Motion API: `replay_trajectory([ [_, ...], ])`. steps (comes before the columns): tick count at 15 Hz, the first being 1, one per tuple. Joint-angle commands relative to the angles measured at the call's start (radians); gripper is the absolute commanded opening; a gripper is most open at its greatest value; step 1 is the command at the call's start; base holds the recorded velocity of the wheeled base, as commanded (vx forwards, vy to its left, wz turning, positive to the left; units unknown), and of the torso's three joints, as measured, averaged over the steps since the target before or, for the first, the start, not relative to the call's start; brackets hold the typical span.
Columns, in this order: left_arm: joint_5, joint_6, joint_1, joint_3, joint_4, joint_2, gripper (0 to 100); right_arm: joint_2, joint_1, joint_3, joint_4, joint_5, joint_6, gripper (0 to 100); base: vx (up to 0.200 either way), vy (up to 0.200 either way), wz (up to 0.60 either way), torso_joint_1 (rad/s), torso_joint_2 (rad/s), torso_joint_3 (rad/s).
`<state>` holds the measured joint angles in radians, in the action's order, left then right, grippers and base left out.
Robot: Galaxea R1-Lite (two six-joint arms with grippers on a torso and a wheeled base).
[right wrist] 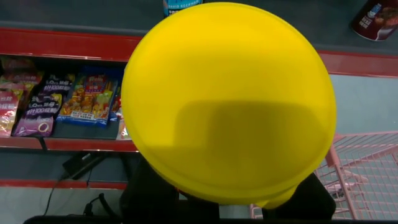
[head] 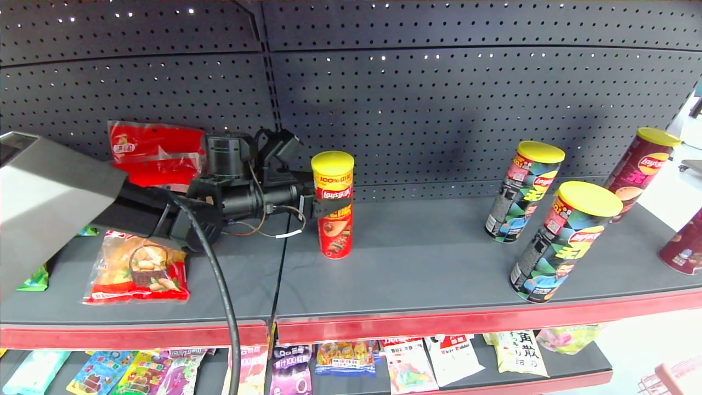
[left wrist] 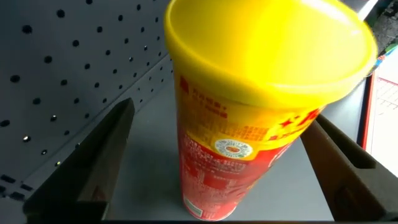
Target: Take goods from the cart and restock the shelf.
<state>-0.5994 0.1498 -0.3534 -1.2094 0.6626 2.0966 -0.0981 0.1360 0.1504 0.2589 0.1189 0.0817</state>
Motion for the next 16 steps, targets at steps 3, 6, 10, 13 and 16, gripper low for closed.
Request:
replay_trajectory([
  [3, 0.006, -0.001, -0.006, -0.002, 0.003, 0.011, 0, -0.002, 0.001, 0.001, 0.000, 0.001, 0.000, 0, 0.000, 0.000, 0.00, 0.000, 0.00, 0.000],
  [6, 0.007, 0.001, -0.007, 0.007, 0.005, 0.006, 0, 0.000, 0.001, 0.005, 0.000, 0.001, 0.000, 0, 0.000, 0.000, 0.00, 0.000, 0.00, 0.000],
  [10, 0.000, 0.001, -0.007, 0.139, 0.005, -0.096, 0, 0.000, 0.001, 0.005, 0.000, 0.001, 0.000, 0, 0.000, 0.000, 0.00, 0.000, 0.00, 0.000],
  [13, -0.046, -0.001, -0.002, 0.284, 0.005, -0.245, 0, -0.002, 0.001, 0.005, 0.000, -0.001, 0.001, 0, 0.000, 0.000, 0.00, 0.000, 0.00, 0.000],
  [16, -0.074, 0.002, -0.013, 0.395, 0.006, -0.336, 0, 0.000, 0.001, 0.006, 0.000, -0.001, 0.001, 0, 0.000, 0.000, 0.00, 0.000, 0.00, 0.000],
])
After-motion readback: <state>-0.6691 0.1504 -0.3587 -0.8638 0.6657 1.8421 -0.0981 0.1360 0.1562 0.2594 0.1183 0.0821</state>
